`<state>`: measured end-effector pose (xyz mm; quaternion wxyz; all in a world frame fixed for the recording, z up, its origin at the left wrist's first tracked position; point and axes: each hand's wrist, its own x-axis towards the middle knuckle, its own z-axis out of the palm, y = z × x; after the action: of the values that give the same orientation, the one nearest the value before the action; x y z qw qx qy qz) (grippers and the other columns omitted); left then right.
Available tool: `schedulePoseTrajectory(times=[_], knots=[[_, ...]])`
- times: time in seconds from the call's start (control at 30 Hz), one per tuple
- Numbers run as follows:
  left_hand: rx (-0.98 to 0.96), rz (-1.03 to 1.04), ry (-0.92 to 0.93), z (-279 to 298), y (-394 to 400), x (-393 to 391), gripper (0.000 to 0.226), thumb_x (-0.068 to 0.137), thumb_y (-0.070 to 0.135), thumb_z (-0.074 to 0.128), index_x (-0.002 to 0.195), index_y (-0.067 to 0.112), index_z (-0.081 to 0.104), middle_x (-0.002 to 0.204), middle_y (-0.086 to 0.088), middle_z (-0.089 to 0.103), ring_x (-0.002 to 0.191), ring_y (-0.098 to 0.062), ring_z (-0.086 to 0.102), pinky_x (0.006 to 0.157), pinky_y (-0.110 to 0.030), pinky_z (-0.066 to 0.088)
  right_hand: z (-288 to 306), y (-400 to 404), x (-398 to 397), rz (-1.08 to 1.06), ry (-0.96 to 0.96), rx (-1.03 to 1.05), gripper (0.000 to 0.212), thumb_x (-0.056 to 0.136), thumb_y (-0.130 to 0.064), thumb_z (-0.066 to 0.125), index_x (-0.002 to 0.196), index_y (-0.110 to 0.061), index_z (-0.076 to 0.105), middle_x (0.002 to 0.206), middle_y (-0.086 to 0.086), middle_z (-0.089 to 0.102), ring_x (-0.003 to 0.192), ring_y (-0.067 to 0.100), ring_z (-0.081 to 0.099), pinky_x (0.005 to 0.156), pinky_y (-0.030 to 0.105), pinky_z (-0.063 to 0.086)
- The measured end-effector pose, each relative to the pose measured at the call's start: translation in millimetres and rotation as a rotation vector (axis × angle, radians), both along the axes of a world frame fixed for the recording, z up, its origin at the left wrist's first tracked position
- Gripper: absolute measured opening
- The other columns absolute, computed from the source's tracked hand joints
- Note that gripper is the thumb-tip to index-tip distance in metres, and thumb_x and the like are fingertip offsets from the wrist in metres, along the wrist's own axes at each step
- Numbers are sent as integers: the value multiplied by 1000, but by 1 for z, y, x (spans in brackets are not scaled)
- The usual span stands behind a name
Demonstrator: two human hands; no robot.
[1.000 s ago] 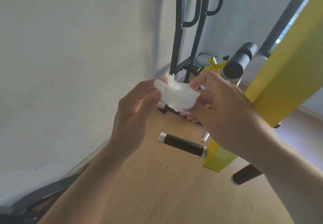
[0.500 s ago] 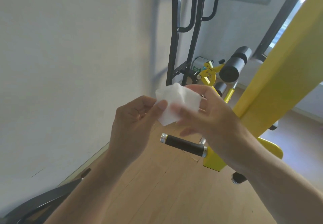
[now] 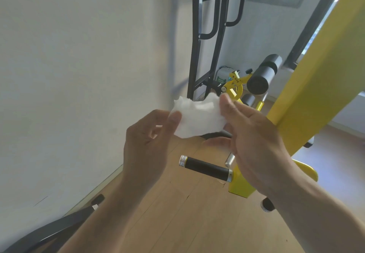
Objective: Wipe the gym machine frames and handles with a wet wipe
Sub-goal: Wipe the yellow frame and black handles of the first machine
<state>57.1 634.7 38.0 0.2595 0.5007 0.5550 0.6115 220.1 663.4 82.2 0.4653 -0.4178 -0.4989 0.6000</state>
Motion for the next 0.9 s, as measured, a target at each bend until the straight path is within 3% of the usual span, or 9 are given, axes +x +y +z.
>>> schedulePoseTrajectory(times=[0.1, 0.17, 0.33, 0.47, 0.53, 0.63, 0.73, 0.83, 0.9], knots=[[97, -88, -158, -2, 2, -8, 20, 93, 42, 61, 87, 28, 74, 83, 9, 73, 86, -11, 67, 85, -29, 48, -6, -2, -2, 12, -128, 39, 44, 88, -43, 53, 98, -5, 72, 92, 12, 70, 80, 25, 68, 67, 37, 63], [129, -160, -198, -1, 3, -11, 17, 90, 40, 62, 89, 28, 74, 92, 6, 74, 92, -16, 67, 89, -38, 49, -9, -3, -5, 51, -124, 0, 37, 96, -37, 51, 98, -7, 73, 92, 17, 72, 75, 26, 70, 67, 40, 63], [23, -344, -158, 5, 1, -13, 14, 81, 36, 70, 80, 22, 74, 120, 13, 72, 109, -5, 68, 85, -23, 56, -11, -5, -10, 65, -83, -56, 38, 101, -33, 47, 102, -5, 73, 94, 18, 75, 84, 34, 74, 78, 52, 60], [-21, -269, -54, 4, 2, -13, 8, 88, 29, 72, 82, 25, 76, 95, 9, 78, 86, -7, 73, 75, -24, 56, -6, -10, -9, 225, -154, 17, 50, 85, -53, 63, 105, -8, 72, 98, 14, 75, 89, 34, 71, 77, 48, 61], [-1, -231, -16, 5, 3, -13, 7, 86, 31, 71, 81, 30, 76, 80, 7, 77, 76, -9, 71, 70, -24, 54, -5, -11, -8, 205, -322, 125, 37, 78, -43, 78, 99, -14, 72, 92, 4, 77, 84, 23, 74, 74, 42, 63], [-38, -284, 20, 6, 6, -17, 14, 81, 42, 72, 95, 39, 74, 76, 6, 70, 74, -15, 67, 70, -30, 56, 0, -10, -4, 188, -496, 220, 14, 93, -32, 64, 99, -24, 73, 91, -5, 77, 76, 14, 74, 72, 34, 62], [-139, -427, -66, 10, 8, -20, 28, 75, 51, 72, 95, 32, 76, 90, -21, 68, 86, -41, 65, 87, -57, 53, 11, -9, 4, 230, -615, 251, 20, 101, -32, 50, 98, -31, 70, 87, -9, 75, 69, 6, 70, 60, 14, 53], [-180, -434, -57, 10, 10, -20, 34, 72, 55, 75, 73, 21, 74, 86, -23, 69, 89, -50, 62, 91, -60, 50, 21, -5, 6, 65, -723, 333, 8, 102, -31, 50, 102, -37, 55, 87, -9, 72, 68, 6, 69, 62, 25, 56], [-172, -441, -40, 8, 11, -17, 40, 71, 59, 73, 71, 19, 70, 85, -27, 64, 86, -49, 59, 87, -48, 48, 24, -1, 2, -63, -751, 435, 11, 102, -30, 49, 111, -35, 46, 88, -4, 71, 70, 9, 69, 63, 34, 60]])
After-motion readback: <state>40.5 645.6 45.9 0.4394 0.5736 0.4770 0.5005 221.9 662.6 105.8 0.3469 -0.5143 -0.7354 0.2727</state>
